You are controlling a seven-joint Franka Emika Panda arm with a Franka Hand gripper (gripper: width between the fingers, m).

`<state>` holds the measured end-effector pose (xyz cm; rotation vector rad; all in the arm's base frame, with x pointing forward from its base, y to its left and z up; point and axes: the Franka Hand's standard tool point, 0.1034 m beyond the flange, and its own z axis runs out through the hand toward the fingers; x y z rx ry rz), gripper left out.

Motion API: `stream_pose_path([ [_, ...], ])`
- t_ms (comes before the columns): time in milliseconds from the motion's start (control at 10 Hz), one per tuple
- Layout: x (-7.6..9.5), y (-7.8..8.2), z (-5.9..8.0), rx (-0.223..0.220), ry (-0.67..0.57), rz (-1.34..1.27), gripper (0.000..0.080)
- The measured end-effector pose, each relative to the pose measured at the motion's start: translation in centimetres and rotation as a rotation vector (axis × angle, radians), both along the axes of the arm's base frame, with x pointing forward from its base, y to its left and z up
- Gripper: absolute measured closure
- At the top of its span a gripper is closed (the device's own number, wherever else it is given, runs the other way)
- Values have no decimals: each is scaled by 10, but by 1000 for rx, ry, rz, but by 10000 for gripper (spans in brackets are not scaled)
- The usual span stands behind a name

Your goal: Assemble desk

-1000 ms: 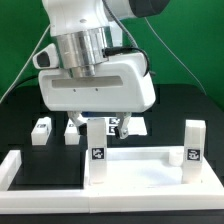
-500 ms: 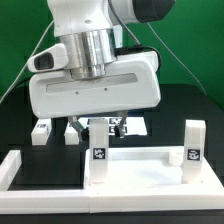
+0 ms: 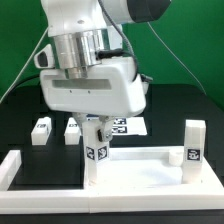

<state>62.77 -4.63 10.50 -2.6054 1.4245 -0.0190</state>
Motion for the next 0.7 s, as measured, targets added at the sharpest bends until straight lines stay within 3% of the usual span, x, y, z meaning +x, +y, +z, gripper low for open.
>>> stream_pose_path([
  [200,2,3,-1,93,76,-290,504],
  [400,2,5,-1,97,86,-335,506],
  [600,0,1,-1,63,43,-95,506],
  [700,2,-4,-1,39,-7,105,413],
])
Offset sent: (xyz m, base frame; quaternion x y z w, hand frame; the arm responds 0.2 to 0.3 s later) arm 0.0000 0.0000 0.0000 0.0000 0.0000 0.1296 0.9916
